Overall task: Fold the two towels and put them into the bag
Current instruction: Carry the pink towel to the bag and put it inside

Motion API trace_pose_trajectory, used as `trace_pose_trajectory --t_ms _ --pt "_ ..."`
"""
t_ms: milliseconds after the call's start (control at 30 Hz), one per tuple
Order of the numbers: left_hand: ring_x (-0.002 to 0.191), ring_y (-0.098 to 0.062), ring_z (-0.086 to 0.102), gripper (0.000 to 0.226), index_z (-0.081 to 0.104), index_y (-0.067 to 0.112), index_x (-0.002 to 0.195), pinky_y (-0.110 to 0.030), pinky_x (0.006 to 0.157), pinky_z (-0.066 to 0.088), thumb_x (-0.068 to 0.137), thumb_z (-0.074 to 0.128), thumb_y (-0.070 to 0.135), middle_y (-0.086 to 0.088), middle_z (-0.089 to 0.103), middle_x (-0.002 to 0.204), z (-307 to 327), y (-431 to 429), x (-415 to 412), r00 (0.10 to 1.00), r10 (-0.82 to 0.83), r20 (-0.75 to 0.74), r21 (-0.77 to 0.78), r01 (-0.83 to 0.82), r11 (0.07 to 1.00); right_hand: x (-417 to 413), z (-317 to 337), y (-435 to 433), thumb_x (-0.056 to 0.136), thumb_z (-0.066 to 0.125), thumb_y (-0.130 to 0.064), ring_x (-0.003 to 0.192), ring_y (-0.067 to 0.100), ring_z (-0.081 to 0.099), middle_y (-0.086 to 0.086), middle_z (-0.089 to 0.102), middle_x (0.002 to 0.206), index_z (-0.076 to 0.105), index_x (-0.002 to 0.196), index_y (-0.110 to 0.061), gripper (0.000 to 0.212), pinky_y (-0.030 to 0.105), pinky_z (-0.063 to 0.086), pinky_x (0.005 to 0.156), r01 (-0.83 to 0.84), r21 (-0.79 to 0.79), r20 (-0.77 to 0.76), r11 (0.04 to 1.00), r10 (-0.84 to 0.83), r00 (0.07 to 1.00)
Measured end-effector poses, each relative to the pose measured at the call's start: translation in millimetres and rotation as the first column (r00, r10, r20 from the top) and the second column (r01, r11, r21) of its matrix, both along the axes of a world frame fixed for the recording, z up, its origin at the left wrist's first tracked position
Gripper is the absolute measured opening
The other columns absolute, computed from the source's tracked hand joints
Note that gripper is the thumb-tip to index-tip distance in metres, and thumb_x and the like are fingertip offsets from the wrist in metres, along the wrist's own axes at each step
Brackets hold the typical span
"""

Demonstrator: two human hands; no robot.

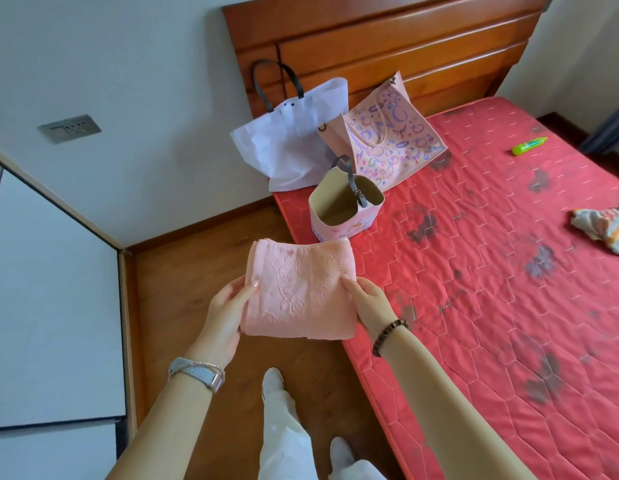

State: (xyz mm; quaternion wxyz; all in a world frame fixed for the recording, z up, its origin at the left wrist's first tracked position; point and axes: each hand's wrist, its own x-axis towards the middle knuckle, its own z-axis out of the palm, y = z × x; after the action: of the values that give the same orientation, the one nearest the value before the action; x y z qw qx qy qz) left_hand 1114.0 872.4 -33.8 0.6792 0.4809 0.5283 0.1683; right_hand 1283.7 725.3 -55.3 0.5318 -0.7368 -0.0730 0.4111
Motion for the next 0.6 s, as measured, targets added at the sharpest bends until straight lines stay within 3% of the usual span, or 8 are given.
trace_pose_trajectory --t_ms 167,267,467,600 --pt "0.108 -0.025 0.066 0.045 0.058 0.018 0.132 -0.032 0.077 0.056 0.09 0.068 0.032 -0.005 0.067 0.122 -7.3 58.9 13.7 0.999 -0.048 0.008 -0.052 0.049 0.997 8.7 -2.4 55.7 0.097 0.05 -0.04 0.096 0.022 0.064 0.005 0.067 0.104 0.063 0.102 -0.014 0.029 0.041 0.054 0.091 0.055 -0.047 0.002 0.997 -0.055 0.998" --pt "0.106 -0.025 0.066 0.044 0.058 0.018 0.132 -0.028 0.071 0.055 0.092 0.067 0.032 -0.005 0.067 0.12 -7.2 102.1 17.3 0.997 -0.08 -0.013 -0.032 0.079 0.996 8.5 -2.4 96.5 0.097 0.05 -0.041 0.104 0.025 0.063 0.008 0.066 0.111 0.061 0.1 -0.02 0.024 0.044 0.052 0.096 0.068 -0.064 -0.008 0.996 -0.069 0.998" --pt "0.105 -0.025 0.066 0.043 0.058 0.018 0.132 -0.028 0.071 0.055 0.092 0.066 0.032 -0.006 0.066 0.12 -7.6 178.3 25.7 0.987 -0.159 -0.039 -0.003 0.159 0.987 7.1 -5.4 162.1 0.097 0.049 -0.042 0.107 0.022 0.062 0.005 0.065 0.114 0.059 0.117 -0.015 0.036 0.044 0.051 0.098 0.117 -0.071 -0.072 0.991 -0.122 0.99" --pt "0.105 -0.024 0.066 0.041 0.058 0.019 0.132 -0.027 0.069 0.055 0.093 0.065 0.032 -0.005 0.066 0.121 -13.2 206.4 39.6 0.976 -0.213 -0.047 -0.006 0.213 0.977 15.5 -9.4 185.5 0.097 0.048 -0.043 0.108 0.021 0.061 0.001 0.064 0.111 0.058 0.115 -0.017 0.032 0.043 0.05 0.1 0.15 -0.09 -0.101 0.985 -0.159 0.982"
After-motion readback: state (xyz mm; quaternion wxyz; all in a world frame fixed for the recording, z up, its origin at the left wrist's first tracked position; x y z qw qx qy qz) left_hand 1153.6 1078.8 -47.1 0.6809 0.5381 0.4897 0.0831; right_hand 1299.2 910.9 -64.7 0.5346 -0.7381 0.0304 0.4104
